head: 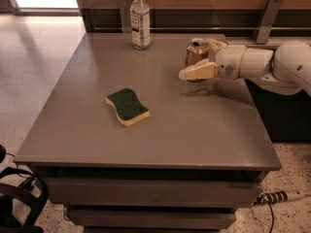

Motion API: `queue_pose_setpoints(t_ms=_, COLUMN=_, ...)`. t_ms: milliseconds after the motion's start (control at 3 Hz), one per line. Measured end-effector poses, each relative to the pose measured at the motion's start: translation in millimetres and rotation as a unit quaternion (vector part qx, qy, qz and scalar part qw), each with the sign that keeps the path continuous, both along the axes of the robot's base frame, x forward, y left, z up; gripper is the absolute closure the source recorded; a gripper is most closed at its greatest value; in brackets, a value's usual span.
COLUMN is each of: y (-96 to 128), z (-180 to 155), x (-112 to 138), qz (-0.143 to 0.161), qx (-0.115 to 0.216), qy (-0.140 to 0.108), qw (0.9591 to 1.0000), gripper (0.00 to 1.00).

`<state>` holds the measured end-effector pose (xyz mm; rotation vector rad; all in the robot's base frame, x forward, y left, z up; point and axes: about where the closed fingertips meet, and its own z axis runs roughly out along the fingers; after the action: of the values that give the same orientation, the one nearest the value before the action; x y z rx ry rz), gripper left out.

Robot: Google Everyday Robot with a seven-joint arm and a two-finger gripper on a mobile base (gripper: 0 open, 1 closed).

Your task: Knock orange can over

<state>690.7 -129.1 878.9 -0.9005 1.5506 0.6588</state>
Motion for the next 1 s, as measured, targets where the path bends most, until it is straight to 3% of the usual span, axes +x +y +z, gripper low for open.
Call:
queue_pose_setpoints(t_ms=333, y=3.4, z=-0.9, x=0.3, qz=0.003, qx=0.002, qy=0.000, qw=1.0000, gripper=0.15)
queue_pose_setpoints(t_ms=1000, y=9.5, z=-1.2, x=0.5, qz=0.007, qx=0.002, qy=0.001, qw=1.0000, gripper=0.61)
